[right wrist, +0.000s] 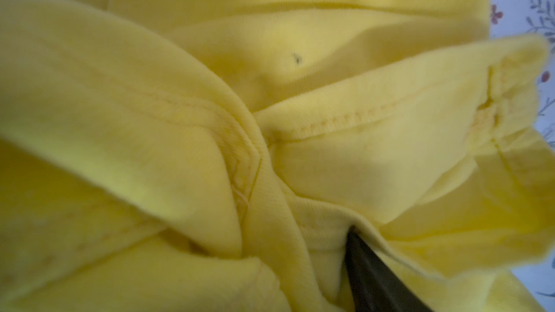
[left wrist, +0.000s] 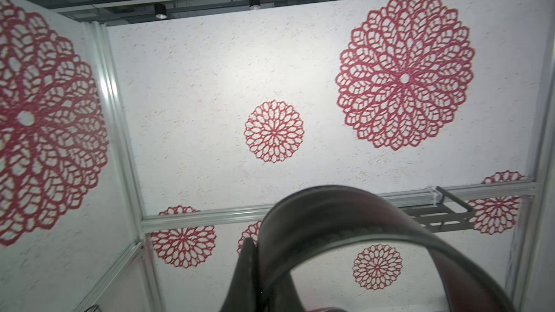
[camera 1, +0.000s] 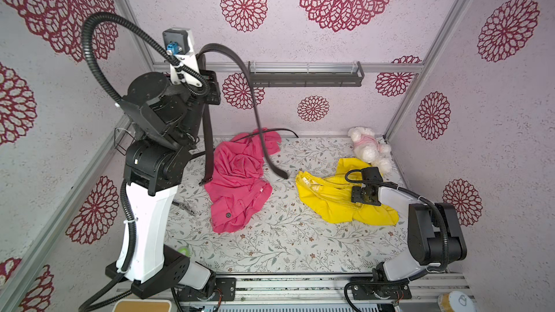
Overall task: Remove the belt from the trousers
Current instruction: Place the belt at the center of the board.
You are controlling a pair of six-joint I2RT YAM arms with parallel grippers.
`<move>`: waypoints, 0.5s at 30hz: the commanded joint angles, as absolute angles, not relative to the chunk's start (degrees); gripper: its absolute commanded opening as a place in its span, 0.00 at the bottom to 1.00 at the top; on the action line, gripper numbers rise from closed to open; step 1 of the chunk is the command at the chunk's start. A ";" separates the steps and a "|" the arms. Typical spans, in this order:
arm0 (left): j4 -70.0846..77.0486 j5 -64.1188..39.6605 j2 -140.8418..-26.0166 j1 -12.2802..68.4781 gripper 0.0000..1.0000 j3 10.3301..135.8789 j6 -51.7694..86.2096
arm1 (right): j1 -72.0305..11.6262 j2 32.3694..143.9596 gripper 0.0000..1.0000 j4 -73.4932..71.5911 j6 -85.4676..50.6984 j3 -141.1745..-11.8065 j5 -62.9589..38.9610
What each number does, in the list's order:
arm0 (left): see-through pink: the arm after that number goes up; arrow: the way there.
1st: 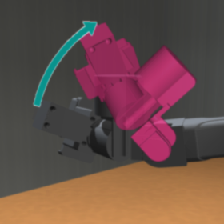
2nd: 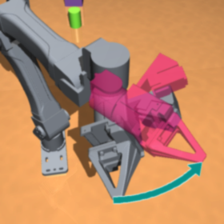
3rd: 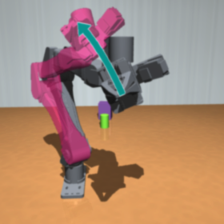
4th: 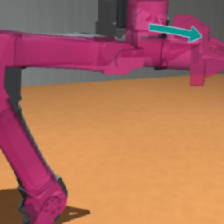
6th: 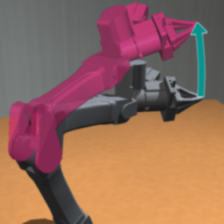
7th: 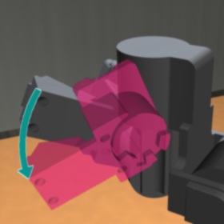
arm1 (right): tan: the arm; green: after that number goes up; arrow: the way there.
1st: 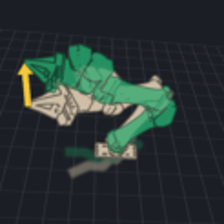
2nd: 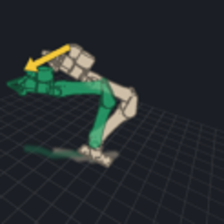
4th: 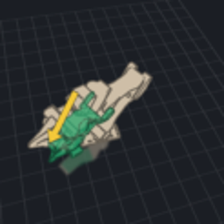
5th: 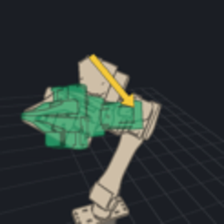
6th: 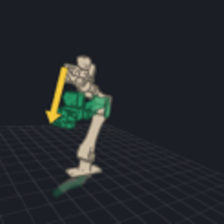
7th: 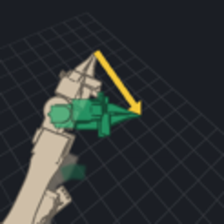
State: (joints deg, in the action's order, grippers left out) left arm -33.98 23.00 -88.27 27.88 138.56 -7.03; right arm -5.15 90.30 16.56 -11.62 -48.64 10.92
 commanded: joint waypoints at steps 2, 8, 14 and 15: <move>-28.94 20.93 -91.68 30.97 0.00 136.83 -3.79 | -7.48 90.29 0.73 20.53 -13.17 -46.74 8.41; -20.16 15.39 -95.81 32.30 0.00 120.37 9.89 | -9.13 87.28 0.74 21.58 -14.33 -46.76 6.78; -20.16 11.04 -109.81 34.31 0.00 119.44 18.18 | -9.70 83.93 0.76 21.29 -15.97 -45.18 3.19; -20.26 9.81 -111.88 34.69 0.00 119.61 19.64 | -9.96 83.57 0.76 21.32 -16.39 -44.93 2.80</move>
